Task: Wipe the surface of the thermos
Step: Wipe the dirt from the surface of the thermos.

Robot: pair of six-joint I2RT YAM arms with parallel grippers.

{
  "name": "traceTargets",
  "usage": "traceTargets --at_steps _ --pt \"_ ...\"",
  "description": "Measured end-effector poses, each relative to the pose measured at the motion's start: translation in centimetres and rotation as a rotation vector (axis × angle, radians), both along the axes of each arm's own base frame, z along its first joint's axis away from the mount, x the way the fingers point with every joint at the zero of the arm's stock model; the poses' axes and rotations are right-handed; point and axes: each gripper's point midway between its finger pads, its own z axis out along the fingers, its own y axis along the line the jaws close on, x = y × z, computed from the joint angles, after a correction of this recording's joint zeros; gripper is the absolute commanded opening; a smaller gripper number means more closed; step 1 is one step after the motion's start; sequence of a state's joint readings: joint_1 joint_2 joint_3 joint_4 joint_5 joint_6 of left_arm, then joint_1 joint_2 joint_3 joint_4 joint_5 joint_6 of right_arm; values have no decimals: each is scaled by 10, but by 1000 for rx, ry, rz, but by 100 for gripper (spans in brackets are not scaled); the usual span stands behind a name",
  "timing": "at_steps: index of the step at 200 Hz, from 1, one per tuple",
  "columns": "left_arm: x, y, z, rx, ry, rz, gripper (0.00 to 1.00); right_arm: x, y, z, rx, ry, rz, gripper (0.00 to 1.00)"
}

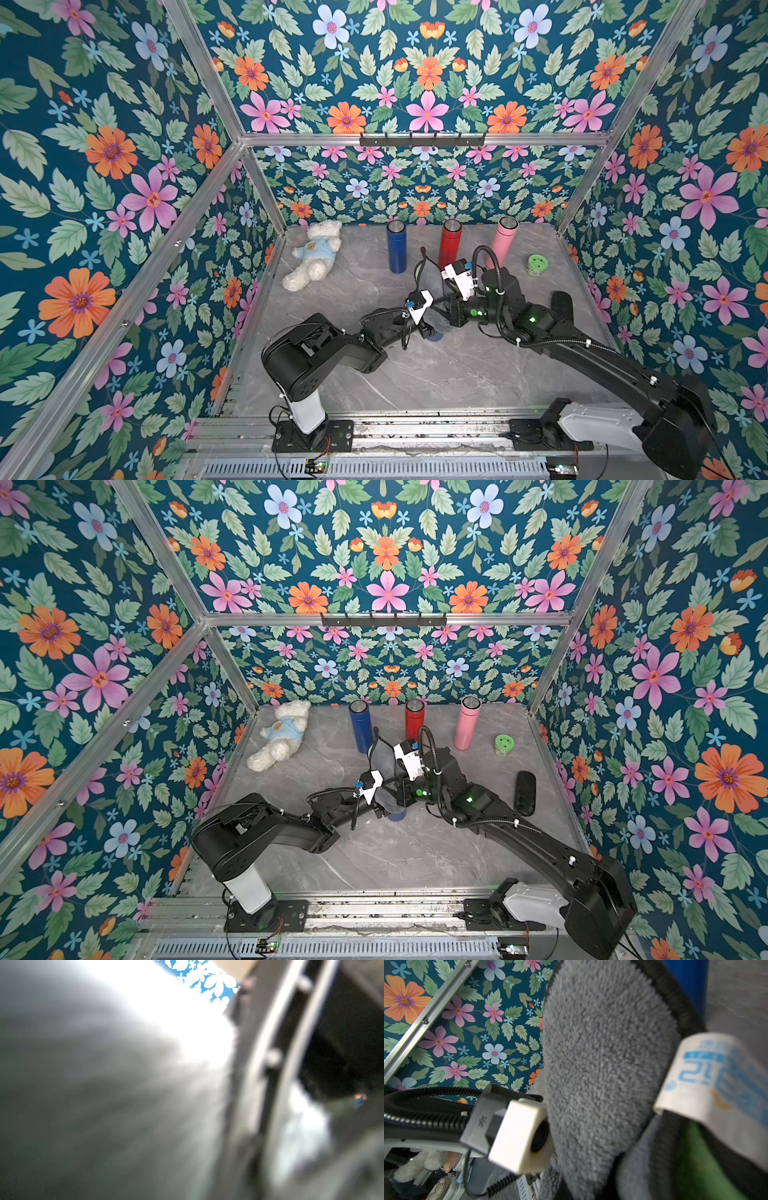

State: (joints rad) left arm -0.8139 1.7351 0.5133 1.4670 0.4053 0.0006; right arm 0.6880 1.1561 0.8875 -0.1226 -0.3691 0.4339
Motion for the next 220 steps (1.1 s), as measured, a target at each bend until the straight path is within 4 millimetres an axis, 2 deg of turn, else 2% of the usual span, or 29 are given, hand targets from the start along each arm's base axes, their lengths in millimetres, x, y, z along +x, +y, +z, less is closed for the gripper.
traceTargets --at_steps 18,44,82,107,123,142,156,182,203,220 --pt "0 0 0 -2 -2 -5 0 -3 -12 -4 -14 -8 -37 0" --pt "2 1 0 -13 14 3 0 3 -10 -4 -9 -11 -48 0" --pt "13 8 0 -38 56 57 0 26 7 -1 -16 11 -44 0" --pt "9 8 0 -36 34 44 0 53 17 -2 -19 10 -66 0" --pt "7 8 0 -37 30 38 0 67 17 -2 -18 -11 -95 0" --pt "4 8 1 -39 21 29 0 67 11 2 -15 -34 -115 0" --pt "4 8 1 -42 25 25 0 64 2 7 -15 -63 -143 0" --pt "8 16 2 -90 95 51 0 50 -33 8 -72 -65 -218 0" --pt "22 33 2 -183 225 147 0 30 -70 -15 -176 11 -278 0" --pt "32 50 1 -264 342 235 0 15 -85 -21 -210 34 -286 0"
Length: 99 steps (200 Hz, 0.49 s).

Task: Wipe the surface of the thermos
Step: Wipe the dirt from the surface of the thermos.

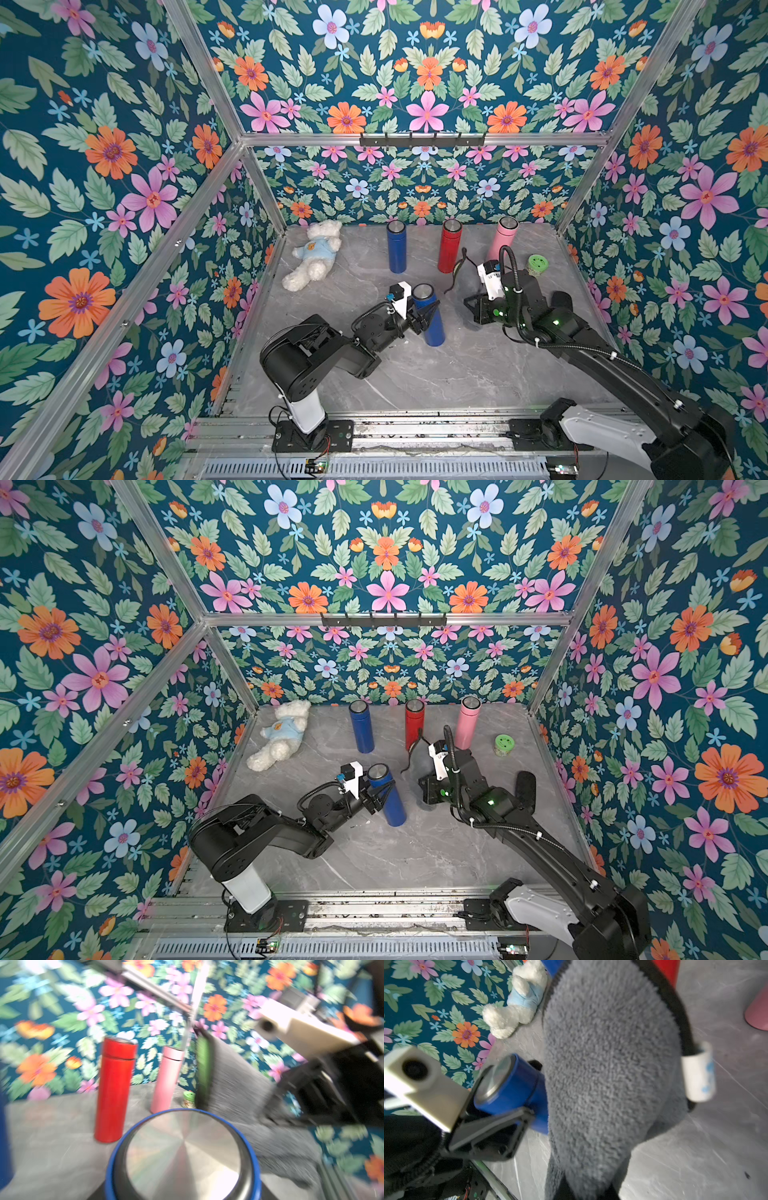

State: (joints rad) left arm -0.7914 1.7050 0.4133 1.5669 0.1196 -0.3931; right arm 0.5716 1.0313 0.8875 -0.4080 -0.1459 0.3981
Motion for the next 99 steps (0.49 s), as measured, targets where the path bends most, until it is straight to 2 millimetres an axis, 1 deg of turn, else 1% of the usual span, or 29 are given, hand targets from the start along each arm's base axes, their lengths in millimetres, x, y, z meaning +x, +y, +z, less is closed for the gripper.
traceTargets --at_steps 15,42,57,77,99 --pt "9 16 4 -93 87 82 0 -8 -8 -6 -17 14 -7 0" --pt "21 48 16 -301 214 217 0 -17 -16 -29 -48 61 -15 0" --pt "25 67 16 -414 281 283 0 -20 -15 -40 -45 93 -8 0" --pt "28 87 18 -562 352 349 0 -20 -10 -47 -32 113 1 0" --pt "31 100 22 -691 400 375 0 -15 -4 -50 -18 117 11 0"
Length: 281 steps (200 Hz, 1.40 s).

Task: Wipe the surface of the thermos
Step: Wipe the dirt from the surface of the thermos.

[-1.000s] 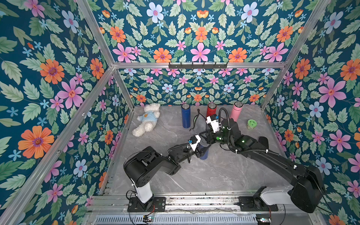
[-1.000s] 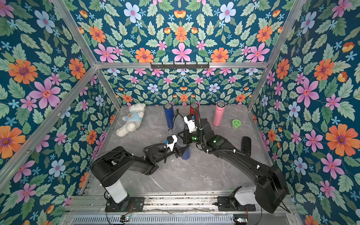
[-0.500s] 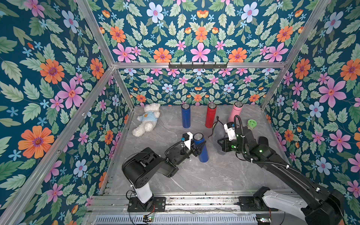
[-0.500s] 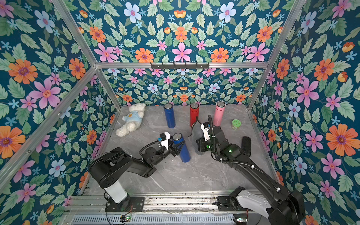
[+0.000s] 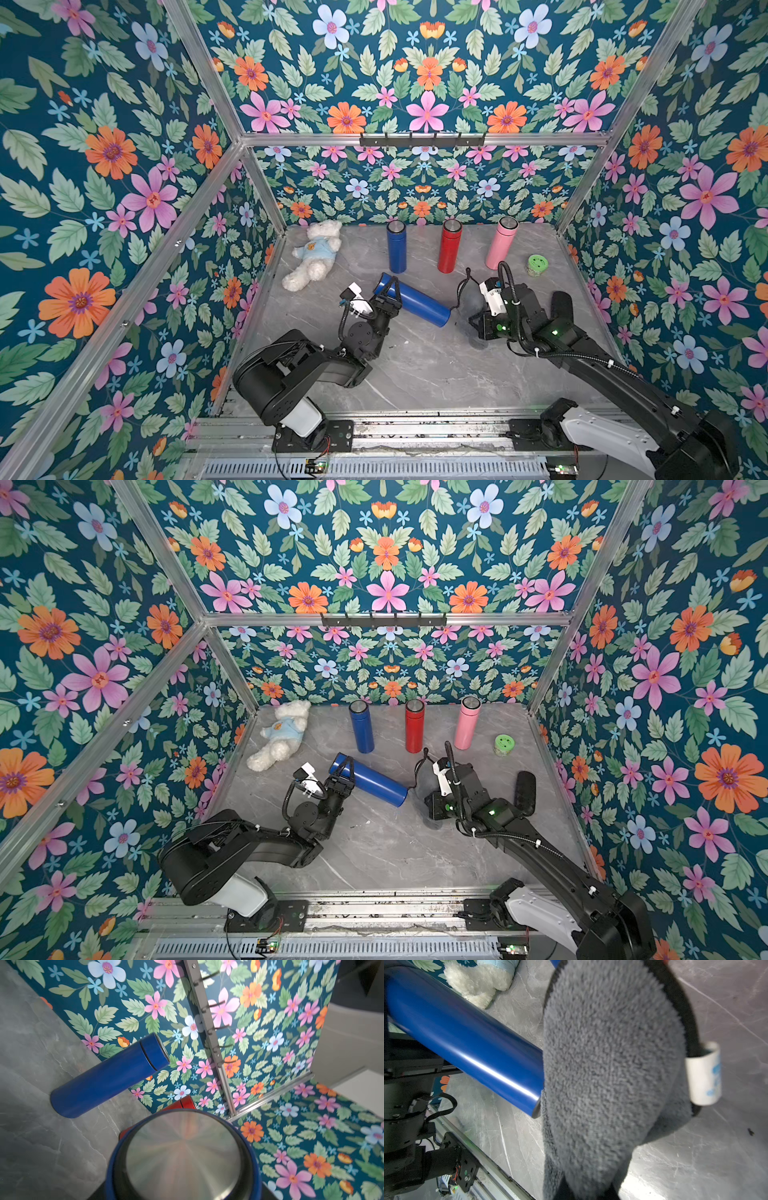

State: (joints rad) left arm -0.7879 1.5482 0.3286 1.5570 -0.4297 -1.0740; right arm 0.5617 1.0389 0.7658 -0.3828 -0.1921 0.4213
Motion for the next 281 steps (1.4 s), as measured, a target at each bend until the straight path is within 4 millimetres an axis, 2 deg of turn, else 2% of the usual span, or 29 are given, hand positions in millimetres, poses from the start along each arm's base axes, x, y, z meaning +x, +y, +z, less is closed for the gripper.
traceTargets --at_steps 60,95,132,223,251,265,281 --pt "8 7 12 -161 16 32 0 10 26 2 110 6 45 0" --pt "14 7 2 -183 46 46 0 16 42 9 189 4 82 0" --pt "19 7 -11 -194 77 55 0 18 51 6 220 24 88 0" --pt "5 23 -3 -236 53 58 0 31 54 51 255 -65 78 0" --pt "6 23 -5 -206 58 66 0 35 56 38 237 -43 74 0" --pt "8 21 -8 -180 68 70 0 37 56 24 224 -27 67 0" --pt "8 16 -1 -180 57 44 0 39 57 3 206 12 55 0"
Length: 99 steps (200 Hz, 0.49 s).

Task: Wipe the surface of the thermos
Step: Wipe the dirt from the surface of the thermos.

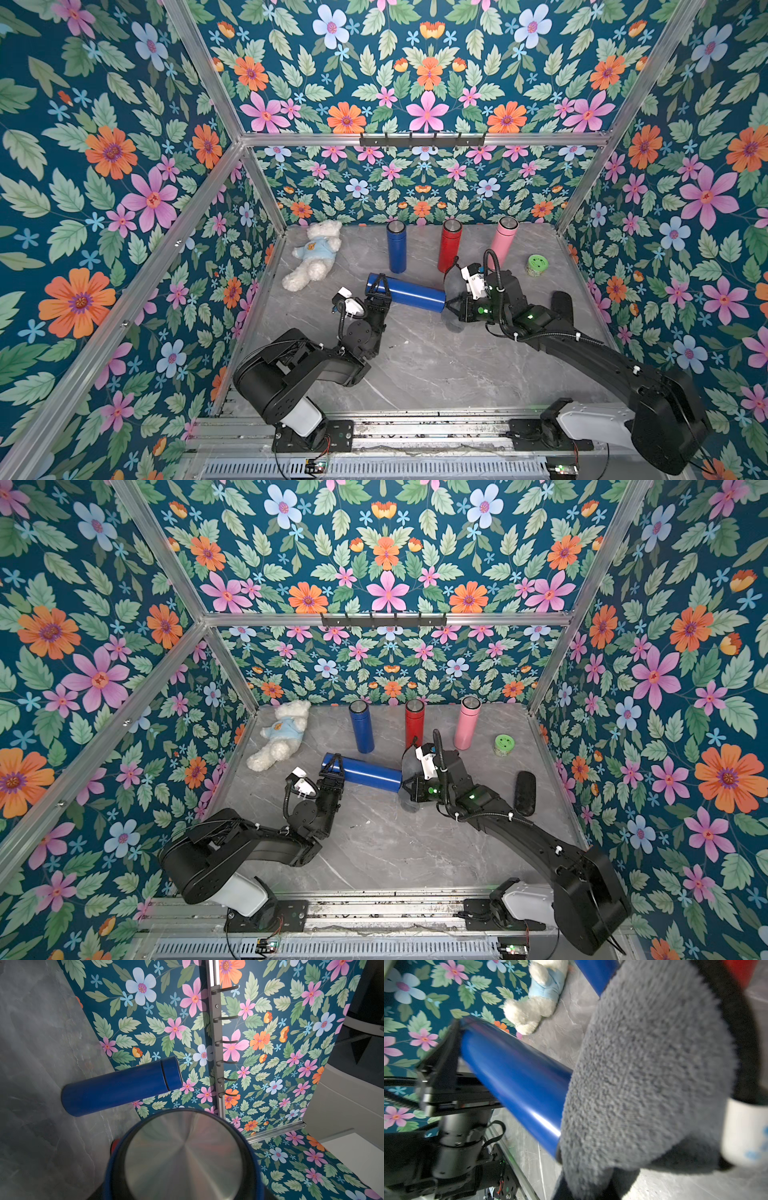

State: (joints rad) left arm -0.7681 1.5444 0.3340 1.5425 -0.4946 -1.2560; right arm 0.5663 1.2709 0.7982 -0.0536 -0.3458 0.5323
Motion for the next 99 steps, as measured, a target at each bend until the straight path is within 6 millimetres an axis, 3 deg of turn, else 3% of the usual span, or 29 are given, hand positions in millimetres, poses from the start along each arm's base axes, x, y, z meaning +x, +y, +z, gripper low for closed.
traceTargets --at_steps 35,99 --pt "-6 -7 26 -37 -65 -55 0 6 7 -22 4 34 3 0" --pt "-14 7 22 -49 -66 -27 0 4 3 16 52 -33 -15 0"
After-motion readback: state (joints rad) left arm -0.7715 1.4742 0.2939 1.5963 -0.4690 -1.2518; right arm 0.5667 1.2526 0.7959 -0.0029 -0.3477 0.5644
